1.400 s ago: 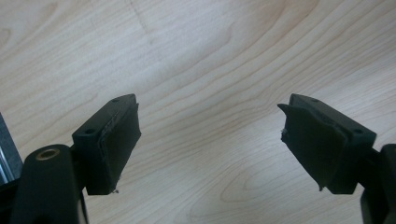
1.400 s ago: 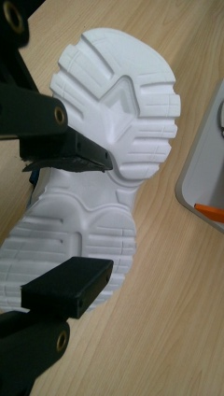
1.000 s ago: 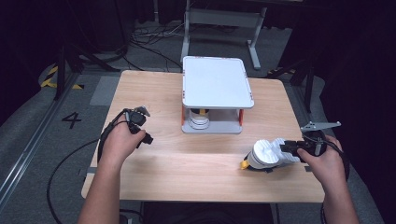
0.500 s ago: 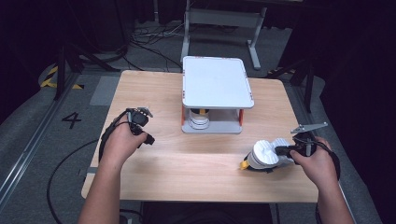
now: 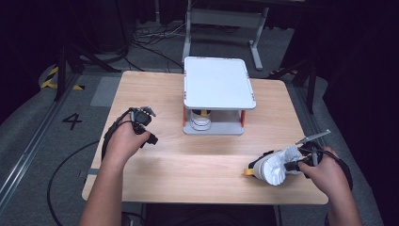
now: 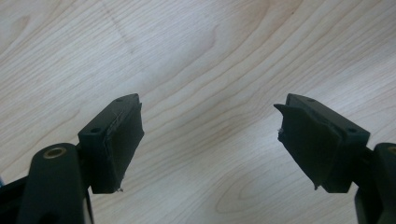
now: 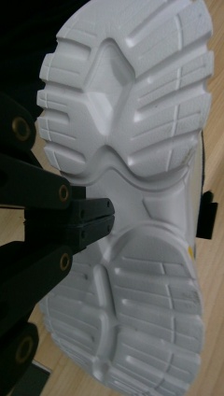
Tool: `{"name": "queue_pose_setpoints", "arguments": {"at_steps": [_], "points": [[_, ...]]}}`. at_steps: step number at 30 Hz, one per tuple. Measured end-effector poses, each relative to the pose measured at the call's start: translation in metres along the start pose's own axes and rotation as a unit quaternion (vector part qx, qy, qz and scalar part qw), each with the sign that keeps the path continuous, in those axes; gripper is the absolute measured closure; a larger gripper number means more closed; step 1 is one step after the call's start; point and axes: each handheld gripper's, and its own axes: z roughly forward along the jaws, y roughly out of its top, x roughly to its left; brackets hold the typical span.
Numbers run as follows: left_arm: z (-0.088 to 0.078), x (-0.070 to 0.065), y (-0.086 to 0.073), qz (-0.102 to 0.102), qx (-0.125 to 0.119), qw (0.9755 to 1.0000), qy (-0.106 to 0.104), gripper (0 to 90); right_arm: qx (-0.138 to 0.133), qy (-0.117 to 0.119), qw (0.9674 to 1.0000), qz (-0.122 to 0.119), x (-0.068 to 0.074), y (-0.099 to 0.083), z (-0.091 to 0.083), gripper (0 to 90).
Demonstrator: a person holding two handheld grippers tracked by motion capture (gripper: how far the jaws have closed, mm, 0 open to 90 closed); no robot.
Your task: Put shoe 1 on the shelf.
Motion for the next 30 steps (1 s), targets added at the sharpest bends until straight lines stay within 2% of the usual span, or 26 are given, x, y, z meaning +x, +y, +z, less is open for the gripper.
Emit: {"name": "queue_pose_setpoints", "arguments": {"at_steps": [1,4,7,9,10,11,13,14,16,19,21,23,27,29,30], "points": [[0.001,-0.002,0.004,0.006,-0.001,1.0000,-0.002,21.8,0.020,-0.003,0.9998,0.002,0.001,-0.004,0.001,90.0],[0.003,-0.005,0.010,0.011,-0.002,0.9999,-0.005,21.8,0.051,-0.001,0.9986,0.009,0.001,-0.010,0.003,90.0],[0.004,-0.005,0.013,0.015,-0.001,0.9999,-0.007,21.7,0.099,0.002,0.9950,0.011,0.000,-0.015,0.009,90.0],[0.004,-0.006,0.015,0.014,-0.004,0.9999,-0.008,21.7,0.104,-0.013,0.9944,0.012,-0.004,-0.016,0.020,90.0],[0.004,-0.006,0.016,0.016,-0.006,0.9998,-0.009,21.7,0.108,-0.010,0.9941,0.013,-0.005,-0.015,0.025,90.0],[0.004,-0.005,0.016,0.015,-0.008,0.9998,-0.011,21.6,0.101,-0.008,0.9948,0.009,-0.004,-0.012,0.027,90.0],[0.004,-0.005,0.016,0.015,-0.006,0.9998,-0.011,21.6,0.037,-0.016,0.9992,-0.008,-0.001,-0.007,0.031,82.2],[0.005,-0.005,0.016,0.015,-0.006,0.9998,-0.010,21.6,0.011,-0.019,0.9996,-0.015,0.000,-0.004,0.034,79.7],[0.005,-0.004,0.015,0.015,-0.004,0.9998,-0.009,21.6,-0.012,-0.026,0.9992,-0.027,0.001,0.003,0.041,79.2],[0.004,-0.003,0.013,0.011,-0.006,0.9998,-0.013,21.6,-0.029,-0.032,0.9984,-0.036,0.001,0.006,0.044,76.9],[0.004,-0.001,0.011,0.010,-0.006,0.9999,-0.008,21.6,-0.027,-0.024,0.9988,-0.034,0.002,0.006,0.044,69.3],[0.003,0.000,0.010,0.006,-0.007,0.9999,-0.009,21.6,-0.019,-0.019,0.9992,-0.031,0.005,0.005,0.041,66.3],[0.003,0.000,0.009,0.007,-0.006,0.9999,-0.008,21.3,-0.025,-0.009,0.9989,-0.039,0.015,0.006,0.027,62.8],[0.003,0.001,0.010,0.008,-0.006,0.9999,-0.005,20.8,-0.050,-0.008,0.9979,-0.041,0.018,0.005,0.013,60.1],[0.003,0.001,0.010,0.008,-0.006,0.9999,-0.005,20.6,-0.050,-0.008,0.9979,-0.041,0.018,0.005,0.013,60.1]]}}
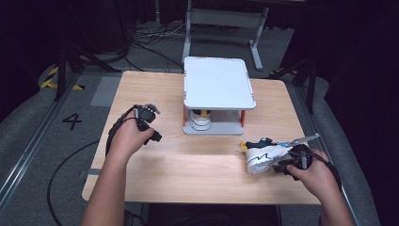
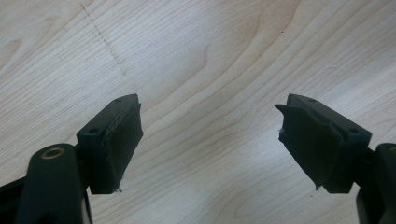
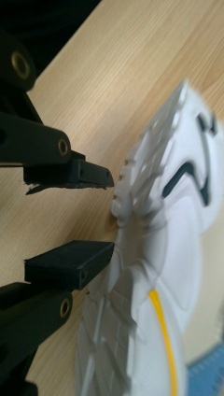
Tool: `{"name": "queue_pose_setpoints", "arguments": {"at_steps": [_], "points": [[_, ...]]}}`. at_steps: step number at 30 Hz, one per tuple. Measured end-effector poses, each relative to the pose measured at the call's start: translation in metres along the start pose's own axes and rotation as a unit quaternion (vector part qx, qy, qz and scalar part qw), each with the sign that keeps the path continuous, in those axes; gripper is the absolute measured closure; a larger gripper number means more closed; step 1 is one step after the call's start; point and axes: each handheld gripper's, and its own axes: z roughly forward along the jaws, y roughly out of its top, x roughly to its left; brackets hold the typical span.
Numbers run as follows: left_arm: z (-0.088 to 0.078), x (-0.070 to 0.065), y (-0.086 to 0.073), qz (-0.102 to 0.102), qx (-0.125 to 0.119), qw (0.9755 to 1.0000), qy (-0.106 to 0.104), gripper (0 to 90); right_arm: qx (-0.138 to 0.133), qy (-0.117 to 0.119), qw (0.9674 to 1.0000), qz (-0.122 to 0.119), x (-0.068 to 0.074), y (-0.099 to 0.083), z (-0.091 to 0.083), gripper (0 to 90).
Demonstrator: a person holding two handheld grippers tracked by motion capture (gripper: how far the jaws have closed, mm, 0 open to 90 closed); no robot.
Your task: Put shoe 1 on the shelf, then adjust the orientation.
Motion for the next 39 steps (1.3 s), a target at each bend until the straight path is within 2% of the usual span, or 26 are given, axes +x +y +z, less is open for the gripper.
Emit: {"name": "queue_pose_setpoints", "arguments": {"at_steps": [1,2,3,4,5,7,9,14,20,23,27,29,33,34,39], "points": [[0.000,0.000,0.000,-0.002,0.001,1.0000,0.000,20.6,-0.004,-0.001,1.0000,0.000,0.000,0.000,-0.003,59.5],[0.000,0.000,0.000,-0.009,0.003,1.0000,-0.001,20.6,-0.034,-0.015,0.9993,0.003,-0.002,0.001,-0.016,58.1],[0.001,0.000,0.001,-0.005,0.002,1.0000,0.000,20.6,-0.034,-0.015,0.9993,0.003,-0.002,0.001,-0.016,58.1],[0.001,0.000,0.001,-0.006,0.004,1.0000,0.001,20.6,-0.051,-0.021,0.9985,0.006,-0.004,0.002,-0.021,57.8],[0.001,0.000,0.001,-0.006,0.005,1.0000,0.002,20.6,-0.072,-0.030,0.9969,0.014,-0.006,0.003,-0.027,57.6],[0.003,0.000,0.001,-0.008,0.006,0.9999,-0.002,20.6,-0.095,-0.039,0.9945,0.020,-0.009,0.004,-0.033,56.5],[0.003,-0.001,0.000,-0.007,0.010,0.9999,0.000,20.6,-0.141,-0.045,0.9883,0.035,-0.013,0.007,-0.037,55.8],[0.003,-0.001,-0.001,-0.008,0.009,0.9999,0.000,20.6,-0.168,-0.051,0.9832,0.050,-0.024,0.013,-0.031,54.5],[0.004,0.001,-0.005,-0.011,0.011,0.9999,-0.001,20.6,-0.172,-0.075,0.9812,0.046,-0.031,0.018,-0.025,52.0],[0.004,0.001,-0.006,-0.012,0.012,0.9999,-0.001,20.6,-0.165,-0.084,0.9815,0.049,-0.031,0.019,-0.023,52.0],[0.004,0.001,-0.007,-0.012,0.012,0.9999,-0.001,20.6,-0.137,-0.090,0.9856,0.038,-0.029,0.020,-0.017,53.8],[0.003,0.001,-0.007,-0.012,0.011,0.9999,-0.001,20.6,-0.132,-0.092,0.9864,0.035,-0.028,0.021,-0.015,54.6],[0.004,0.001,-0.006,-0.009,0.014,0.9999,-0.002,20.6,-0.094,-0.084,0.9916,0.028,-0.026,0.021,-0.008,56.6],[0.004,0.001,-0.006,-0.009,0.014,0.9999,-0.003,20.6,-0.097,-0.087,0.9913,0.020,-0.026,0.020,-0.006,56.8],[0.005,0.000,-0.005,-0.008,0.014,0.9999,-0.003,20.6,-0.099,-0.098,0.9902,0.011,-0.025,0.017,-0.007,63.7]]}}
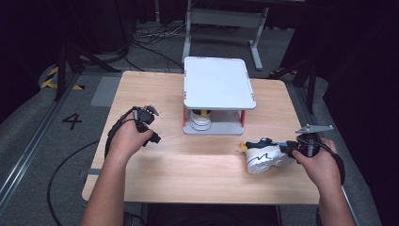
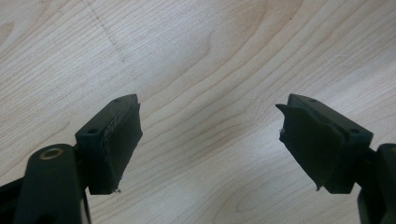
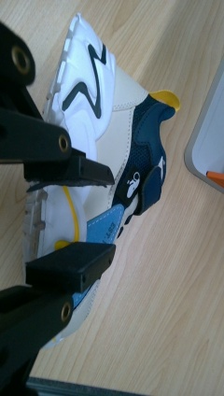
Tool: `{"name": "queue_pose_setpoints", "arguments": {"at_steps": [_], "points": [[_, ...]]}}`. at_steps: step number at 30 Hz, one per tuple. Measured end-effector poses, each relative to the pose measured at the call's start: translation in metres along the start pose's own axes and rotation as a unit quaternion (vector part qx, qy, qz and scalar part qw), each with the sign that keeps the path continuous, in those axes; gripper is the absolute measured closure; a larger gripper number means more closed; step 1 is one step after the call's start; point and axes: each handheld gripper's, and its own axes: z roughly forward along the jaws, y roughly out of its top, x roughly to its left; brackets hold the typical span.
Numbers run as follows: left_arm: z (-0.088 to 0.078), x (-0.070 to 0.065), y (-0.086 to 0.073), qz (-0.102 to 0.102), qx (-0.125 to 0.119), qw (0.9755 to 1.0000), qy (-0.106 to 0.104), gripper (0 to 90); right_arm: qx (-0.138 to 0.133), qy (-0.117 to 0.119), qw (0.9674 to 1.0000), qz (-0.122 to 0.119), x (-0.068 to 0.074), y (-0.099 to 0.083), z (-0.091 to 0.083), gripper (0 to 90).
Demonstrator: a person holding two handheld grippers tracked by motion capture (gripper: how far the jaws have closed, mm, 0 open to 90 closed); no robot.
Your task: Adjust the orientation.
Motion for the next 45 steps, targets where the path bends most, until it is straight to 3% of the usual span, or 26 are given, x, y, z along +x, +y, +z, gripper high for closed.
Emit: {"name": "queue_pose_setpoints", "arguments": {"at_steps": [4,11,16,20,26,29,31,32,34,36,38,41,45], "points": [[-0.001,0.001,0.000,0.001,-0.001,1.0000,0.000,20.6,0.005,-0.008,1.0000,-0.001,0.001,-0.002,-0.005,66.5],[0.001,-0.001,0.006,0.003,-0.001,1.0000,-0.006,20.5,0.055,-0.012,0.9983,0.012,0.004,-0.014,-0.027,74.4],[0.002,-0.003,0.012,0.010,-0.001,0.9999,-0.007,20.5,0.108,-0.005,0.9934,0.038,0.004,-0.029,-0.036,77.1],[0.003,-0.005,0.015,0.014,-0.002,0.9998,-0.012,20.4,0.149,-0.006,0.9884,0.031,0.007,-0.035,-0.035,76.8],[0.004,-0.006,0.018,0.016,-0.002,0.9998,-0.013,20.4,0.160,0.001,0.9865,0.035,0.005,-0.038,-0.034,77.0],[0.004,-0.006,0.018,0.017,-0.001,0.9998,-0.013,20.4,0.186,0.004,0.9820,0.034,0.005,-0.041,-0.031,77.0],[0.004,-0.005,0.017,0.015,-0.003,0.9998,-0.014,20.4,0.228,0.008,0.9730,0.037,0.003,-0.046,-0.025,77.1],[0.003,-0.005,0.017,0.014,-0.003,0.9998,-0.014,20.4,0.234,-0.002,0.9719,0.026,0.001,-0.049,-0.019,76.8],[0.002,-0.005,0.017,0.013,-0.005,0.9998,-0.013,20.4,0.220,-0.015,0.9752,0.020,-0.004,-0.055,-0.004,73.9],[0.001,-0.004,0.017,0.014,-0.007,0.9998,-0.014,20.4,0.228,-0.002,0.9735,0.023,-0.008,-0.058,0.005,68.9],[0.001,-0.003,0.016,0.009,-0.007,0.9998,-0.016,20.3,0.215,0.003,0.9763,0.024,-0.010,-0.059,0.009,64.7],[0.002,0.000,0.015,0.010,-0.007,0.9999,-0.010,20.4,0.208,0.006,0.9775,0.034,-0.012,-0.058,0.002,56.9],[0.001,0.000,0.013,0.008,-0.007,0.9999,-0.013,20.4,0.183,0.003,0.9824,0.037,-0.012,-0.054,-0.020,45.6]]}}
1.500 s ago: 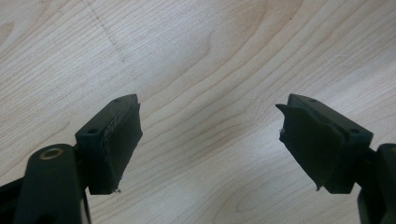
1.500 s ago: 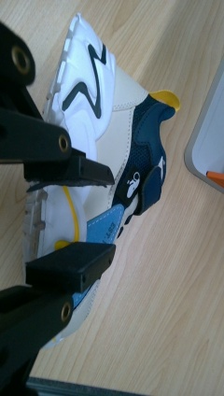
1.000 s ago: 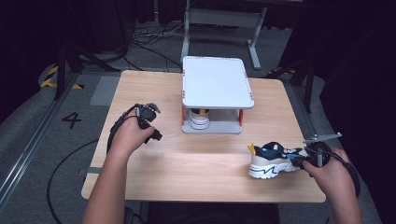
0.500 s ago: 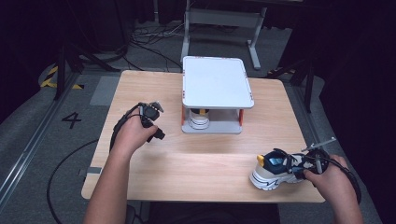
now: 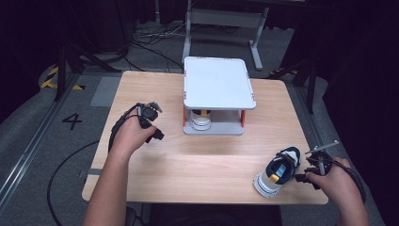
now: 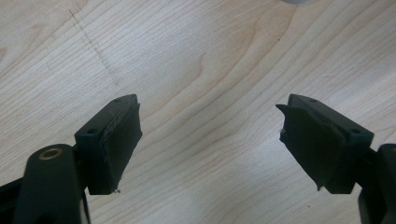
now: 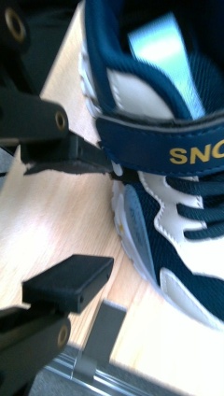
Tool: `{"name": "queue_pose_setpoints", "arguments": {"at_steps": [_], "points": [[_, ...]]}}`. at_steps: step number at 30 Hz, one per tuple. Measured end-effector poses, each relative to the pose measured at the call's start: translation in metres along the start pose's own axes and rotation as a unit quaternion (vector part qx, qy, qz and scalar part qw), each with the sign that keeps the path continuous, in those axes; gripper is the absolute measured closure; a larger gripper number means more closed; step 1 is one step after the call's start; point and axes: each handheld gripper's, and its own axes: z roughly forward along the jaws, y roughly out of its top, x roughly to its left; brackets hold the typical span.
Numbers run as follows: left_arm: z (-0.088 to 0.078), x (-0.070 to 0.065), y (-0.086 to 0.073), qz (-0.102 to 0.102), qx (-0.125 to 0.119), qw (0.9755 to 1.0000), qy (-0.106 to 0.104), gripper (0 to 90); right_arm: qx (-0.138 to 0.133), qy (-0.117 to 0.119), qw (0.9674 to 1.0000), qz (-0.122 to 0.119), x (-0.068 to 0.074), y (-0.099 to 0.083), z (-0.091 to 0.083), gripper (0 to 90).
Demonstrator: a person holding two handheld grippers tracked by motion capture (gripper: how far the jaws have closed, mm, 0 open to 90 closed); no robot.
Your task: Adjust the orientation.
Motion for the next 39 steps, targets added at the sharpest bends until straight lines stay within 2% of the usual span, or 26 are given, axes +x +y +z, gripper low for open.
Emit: {"name": "queue_pose_setpoints", "arguments": {"at_steps": [3,5,7,9,12,14,15,16,17,19,22,23,25,28,29,31,35,37,38,39], "points": [[-0.001,-0.001,-0.001,-0.001,0.002,1.0000,0.004,20.3,-0.044,-0.001,0.9990,-0.007,0.002,0.000,-0.019,41.5],[-0.001,0.000,-0.003,-0.001,0.001,1.0000,0.003,20.4,-0.075,-0.001,0.9970,-0.017,0.004,0.002,-0.028,40.1],[-0.001,0.000,-0.005,-0.005,0.004,1.0000,0.002,20.3,-0.109,0.004,0.9938,-0.020,0.007,0.008,-0.030,39.5],[-0.002,0.001,-0.009,-0.007,0.004,1.0000,0.004,20.4,-0.123,0.006,0.9921,-0.024,0.009,0.015,-0.027,40.9],[-0.003,0.004,-0.014,-0.012,0.006,0.9999,0.008,20.3,-0.111,-0.001,0.9930,-0.040,0.011,0.025,-0.021,44.3],[-0.003,0.005,-0.017,-0.017,0.008,0.9998,0.010,20.3,-0.103,0.008,0.9938,-0.042,0.010,0.029,-0.020,45.4],[-0.003,0.006,-0.018,-0.016,0.008,0.9998,0.010,20.4,-0.104,0.010,0.9937,-0.039,0.010,0.029,-0.021,46.3],[-0.004,0.006,-0.020,-0.018,0.007,0.9998,0.011,20.4,-0.120,0.011,0.9921,-0.036,0.010,0.029,-0.023,44.5],[-0.004,0.006,-0.021,-0.021,0.006,0.9997,0.010,20.4,-0.129,0.025,0.9909,-0.029,0.010,0.029,-0.025,45.0],[-0.006,0.007,-0.024,-0.026,0.005,0.9996,0.011,20.3,-0.131,0.036,0.9902,-0.034,0.012,0.029,-0.029,45.6],[-0.006,0.008,-0.026,-0.028,0.006,0.9995,0.012,20.3,-0.121,0.030,0.9910,-0.047,0.018,0.034,-0.024,46.1],[-0.006,0.008,-0.027,-0.028,0.007,0.9995,0.011,20.3,-0.106,0.030,0.9928,-0.047,0.020,0.037,-0.017,47.4],[-0.006,0.008,-0.028,-0.029,0.007,0.9995,0.010,20.3,-0.081,0.016,0.9951,-0.054,0.022,0.040,-0.008,52.8],[-0.007,0.010,-0.029,-0.029,0.009,0.9995,0.011,20.3,-0.057,0.012,0.9968,-0.055,0.023,0.045,0.002,66.2],[-0.007,0.011,-0.029,-0.033,0.008,0.9994,0.012,20.3,-0.051,0.005,0.9970,-0.058,0.023,0.046,0.004,71.9],[-0.008,0.011,-0.030,-0.033,0.005,0.9994,0.012,20.2,-0.050,0.005,0.9971,-0.057,0.023,0.048,0.002,75.8],[-0.008,0.012,-0.034,-0.036,0.008,0.9993,0.013,20.2,-0.076,0.007,0.9946,-0.071,0.027,0.053,-0.006,76.0],[-0.008,0.011,-0.038,-0.044,0.007,0.9989,0.016,20.2,-0.087,0.006,0.9922,-0.089,0.030,0.058,-0.010,75.9],[-0.010,0.010,-0.040,-0.041,0.008,0.9989,0.021,20.3,-0.092,0.006,0.9907,-0.099,0.033,0.063,-0.011,75.9],[-0.010,0.009,-0.042,-0.042,0.006,0.9990,0.016,20.3,-0.099,0.006,0.9882,-0.116,0.038,0.069,-0.012,75.9]]}}
